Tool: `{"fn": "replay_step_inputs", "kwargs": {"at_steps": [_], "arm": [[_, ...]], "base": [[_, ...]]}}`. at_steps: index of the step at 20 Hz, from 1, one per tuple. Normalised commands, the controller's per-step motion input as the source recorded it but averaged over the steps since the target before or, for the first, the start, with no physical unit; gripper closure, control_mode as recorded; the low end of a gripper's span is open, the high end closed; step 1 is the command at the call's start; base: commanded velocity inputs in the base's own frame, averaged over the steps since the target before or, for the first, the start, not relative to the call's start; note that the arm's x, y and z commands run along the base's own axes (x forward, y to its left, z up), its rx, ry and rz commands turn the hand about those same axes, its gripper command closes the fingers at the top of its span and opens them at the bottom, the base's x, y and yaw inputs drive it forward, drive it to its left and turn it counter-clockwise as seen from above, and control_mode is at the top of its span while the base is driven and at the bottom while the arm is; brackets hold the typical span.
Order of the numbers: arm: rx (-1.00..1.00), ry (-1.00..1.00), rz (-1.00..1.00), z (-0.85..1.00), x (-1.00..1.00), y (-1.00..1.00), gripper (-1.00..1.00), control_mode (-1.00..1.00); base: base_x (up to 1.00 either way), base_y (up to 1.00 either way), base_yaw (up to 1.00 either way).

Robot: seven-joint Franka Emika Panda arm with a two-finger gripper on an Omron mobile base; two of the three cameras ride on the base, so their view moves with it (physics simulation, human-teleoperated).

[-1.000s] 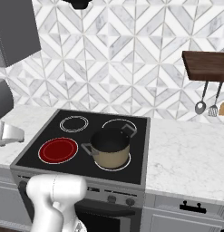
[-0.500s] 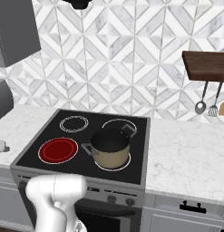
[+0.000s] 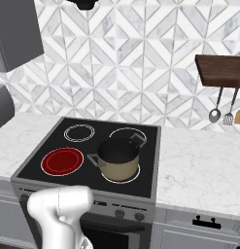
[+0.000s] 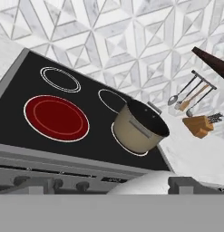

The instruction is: Turn off the front left burner of the stove.

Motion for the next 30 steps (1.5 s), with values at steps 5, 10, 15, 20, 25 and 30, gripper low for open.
{"fn": "replay_step_inputs", "kwargs": {"at_steps": [5, 10, 15, 20, 25, 30], "arm": [[-0.03, -0.18, 0.0, -0.42, -0.23, 0.05, -1.0, -1.0], [0.0, -0.17, 0.0, -0.44, -0.1, 0.1, -1.0, -1.0], [-0.01, -0.15, 0.0, -0.34, -0.09, 0.14, -1.0, -1.0], [0.0, -0.13, 0.0, -0.32, -0.08, 0.02, -1.0, -1.0], [0.0, -0.14, 0.0, -0.32, -0.02, 0.02, -1.0, -1.0], [0.0, -0.11, 0.0, -0.31, 0.0, 0.04, -1.0, -1.0]], "base": [[0.0, 0.0, 0.0], [0.0, 0.0, 0.0], [0.0, 0.0, 0.0], [0.0, 0.0, 0.0], [0.0, 0.0, 0.0], [0.0, 0.0, 0.0]]}}
